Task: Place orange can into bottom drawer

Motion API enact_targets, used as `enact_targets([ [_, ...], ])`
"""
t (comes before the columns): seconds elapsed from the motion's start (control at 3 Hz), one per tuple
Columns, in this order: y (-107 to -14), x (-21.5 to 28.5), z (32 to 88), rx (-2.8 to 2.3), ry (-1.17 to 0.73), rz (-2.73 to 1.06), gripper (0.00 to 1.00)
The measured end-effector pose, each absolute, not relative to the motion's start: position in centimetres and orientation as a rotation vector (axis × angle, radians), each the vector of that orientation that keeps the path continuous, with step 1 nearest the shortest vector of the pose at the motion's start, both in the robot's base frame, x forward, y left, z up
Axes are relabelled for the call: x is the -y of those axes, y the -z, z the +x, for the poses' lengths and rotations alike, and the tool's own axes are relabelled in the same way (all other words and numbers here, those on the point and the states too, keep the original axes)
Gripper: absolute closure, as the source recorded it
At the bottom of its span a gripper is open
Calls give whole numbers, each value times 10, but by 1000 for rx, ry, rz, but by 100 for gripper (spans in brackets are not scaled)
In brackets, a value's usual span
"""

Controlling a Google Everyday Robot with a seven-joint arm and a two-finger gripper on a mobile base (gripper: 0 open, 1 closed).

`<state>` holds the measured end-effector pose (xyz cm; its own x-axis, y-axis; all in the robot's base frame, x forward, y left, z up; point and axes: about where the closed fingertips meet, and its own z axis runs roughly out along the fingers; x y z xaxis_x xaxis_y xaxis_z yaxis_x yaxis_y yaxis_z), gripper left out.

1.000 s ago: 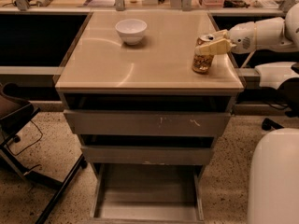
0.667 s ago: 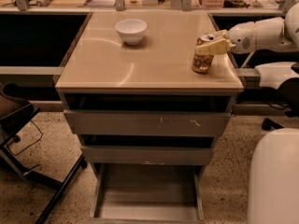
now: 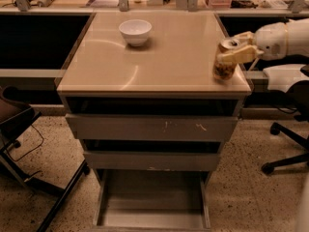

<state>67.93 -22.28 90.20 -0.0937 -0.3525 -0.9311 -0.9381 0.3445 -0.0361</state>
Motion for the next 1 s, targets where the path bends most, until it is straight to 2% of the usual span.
enact_targets([
  [0.33,-966,247,627,-1504,-542,-1191,100],
  [0.67,-1045,235,573,-1314,-359,-1150,100],
  [1.0,-1063,216,519,-1259,-346,-1092,100],
])
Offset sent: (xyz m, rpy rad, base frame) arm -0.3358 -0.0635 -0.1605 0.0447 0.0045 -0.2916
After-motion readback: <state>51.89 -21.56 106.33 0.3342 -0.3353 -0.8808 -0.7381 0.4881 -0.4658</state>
